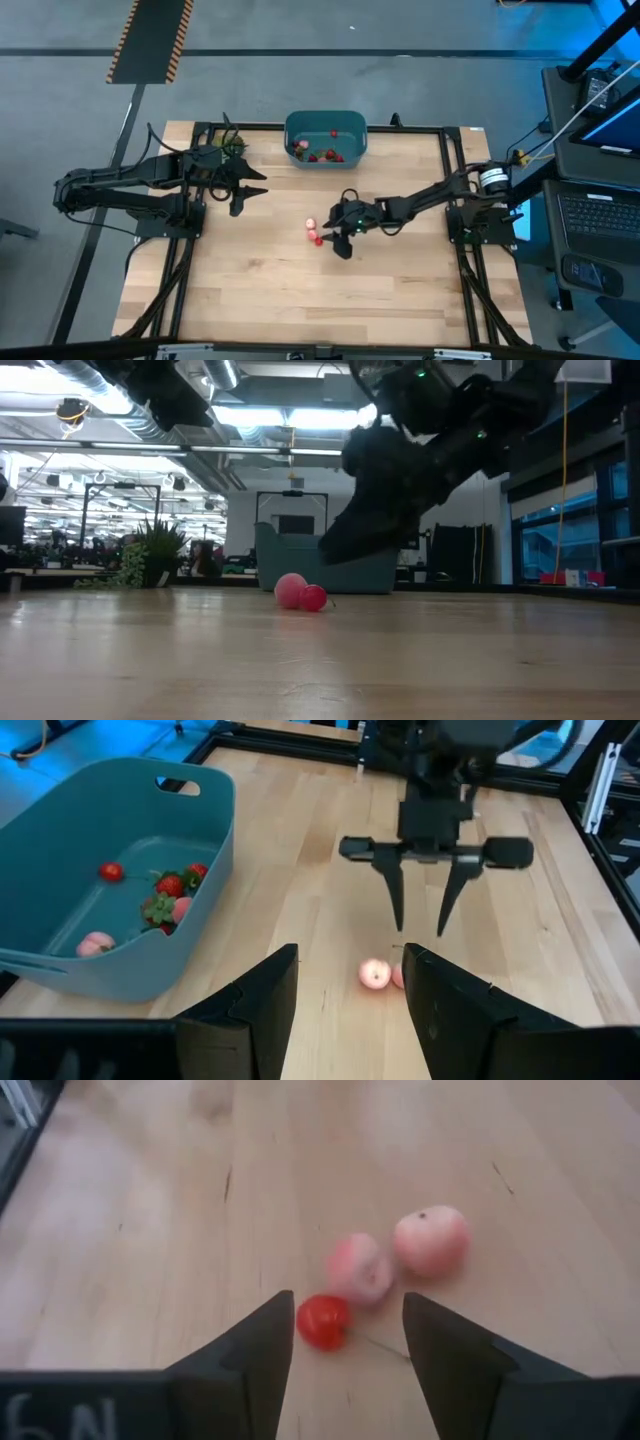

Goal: Pick and placing Produce into tupperware
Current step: Put the cherry into the blue bin

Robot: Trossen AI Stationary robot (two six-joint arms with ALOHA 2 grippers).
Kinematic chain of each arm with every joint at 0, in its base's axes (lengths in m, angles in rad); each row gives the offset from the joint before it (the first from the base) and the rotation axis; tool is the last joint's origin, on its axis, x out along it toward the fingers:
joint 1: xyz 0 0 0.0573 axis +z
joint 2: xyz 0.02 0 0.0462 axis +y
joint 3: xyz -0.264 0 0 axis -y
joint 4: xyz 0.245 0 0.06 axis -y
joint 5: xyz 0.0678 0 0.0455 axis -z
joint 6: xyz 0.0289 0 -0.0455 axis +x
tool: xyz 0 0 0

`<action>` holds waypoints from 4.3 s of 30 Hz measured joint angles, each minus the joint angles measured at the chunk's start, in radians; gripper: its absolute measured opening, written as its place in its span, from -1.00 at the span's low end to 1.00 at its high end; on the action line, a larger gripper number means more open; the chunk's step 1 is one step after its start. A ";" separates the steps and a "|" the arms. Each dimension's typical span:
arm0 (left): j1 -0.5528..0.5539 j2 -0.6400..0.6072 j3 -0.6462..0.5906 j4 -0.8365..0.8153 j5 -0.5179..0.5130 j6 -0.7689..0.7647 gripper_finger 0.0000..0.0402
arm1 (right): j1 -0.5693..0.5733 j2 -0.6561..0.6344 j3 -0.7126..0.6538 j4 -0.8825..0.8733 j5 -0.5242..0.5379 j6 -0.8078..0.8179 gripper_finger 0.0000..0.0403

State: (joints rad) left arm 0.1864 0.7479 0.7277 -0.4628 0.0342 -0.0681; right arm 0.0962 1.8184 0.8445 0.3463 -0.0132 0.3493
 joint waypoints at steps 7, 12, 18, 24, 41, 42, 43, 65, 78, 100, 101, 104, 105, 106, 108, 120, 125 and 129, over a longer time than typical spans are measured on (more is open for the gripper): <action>0.000 0.000 0.000 -0.001 0.000 0.000 -0.13 | 0.021 0.078 0.061 0.001 0.000 -0.198 -0.05; 0.000 0.000 0.000 -0.011 0.000 0.000 -0.13 | 0.039 0.088 0.070 0.000 0.002 -0.228 -0.05; 0.000 0.000 0.000 -0.015 0.000 0.000 -0.13 | 0.043 0.117 0.069 0.000 0.018 -0.227 -0.05; 0.000 0.000 0.000 -0.015 0.000 0.000 -0.13 | 0.043 0.119 0.069 0.003 0.019 -0.246 -0.05; 0.000 0.000 0.000 -0.015 0.000 0.000 -0.13 | 0.042 0.117 0.073 0.009 0.019 -0.178 0.36; 0.000 0.000 0.000 -0.015 0.000 0.000 -0.13 | 0.042 0.117 0.073 0.008 0.019 -0.176 0.39; 0.000 0.000 0.000 -0.015 0.000 0.000 -0.13 | 0.042 0.117 0.073 0.008 0.019 -0.176 0.42; 0.000 0.001 0.000 -0.014 -0.003 0.000 -0.13 | 0.039 0.207 0.118 0.018 0.072 -0.261 0.45; 0.000 0.006 0.000 -0.018 -0.026 0.000 -0.13 | 0.044 0.215 0.167 -0.091 0.070 -0.252 0.27; 0.000 0.006 0.000 -0.018 -0.026 0.000 -0.13 | 0.049 0.211 0.165 -0.135 0.047 -0.194 -0.25; 0.000 0.006 0.000 -0.018 -0.026 0.000 -0.13 | 0.049 0.211 0.165 -0.135 0.046 -0.194 -0.30; 0.000 0.006 0.000 -0.018 -0.026 0.000 -0.13 | 0.049 0.211 0.164 -0.135 0.042 -0.193 -0.42; 0.000 0.006 0.000 -0.019 -0.026 0.000 -0.13 | 0.049 0.211 0.164 -0.135 0.041 -0.190 -0.42; 0.000 0.006 0.000 -0.018 -0.026 0.000 -0.13 | 0.049 0.211 0.164 -0.135 0.039 -0.183 -0.42; 0.000 0.006 0.000 -0.019 -0.026 0.000 -0.13 | 0.049 0.202 0.164 -0.137 0.041 -0.167 -0.42; 0.000 0.006 0.000 -0.023 -0.026 0.000 -0.13 | -0.011 -0.105 0.157 -0.257 0.108 -0.272 -0.42; 0.000 0.007 0.000 -0.023 -0.027 0.000 -0.13 | -0.101 -0.230 0.163 -0.230 0.111 -0.301 -0.41; 0.000 0.007 0.000 -0.022 -0.028 0.000 -0.13 | -0.182 -0.254 0.193 -0.198 0.115 -0.243 -0.40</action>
State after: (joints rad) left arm 0.1867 0.7547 0.7280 -0.4850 0.0067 -0.0681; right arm -0.0862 1.5640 1.0373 0.1480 0.1019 0.1060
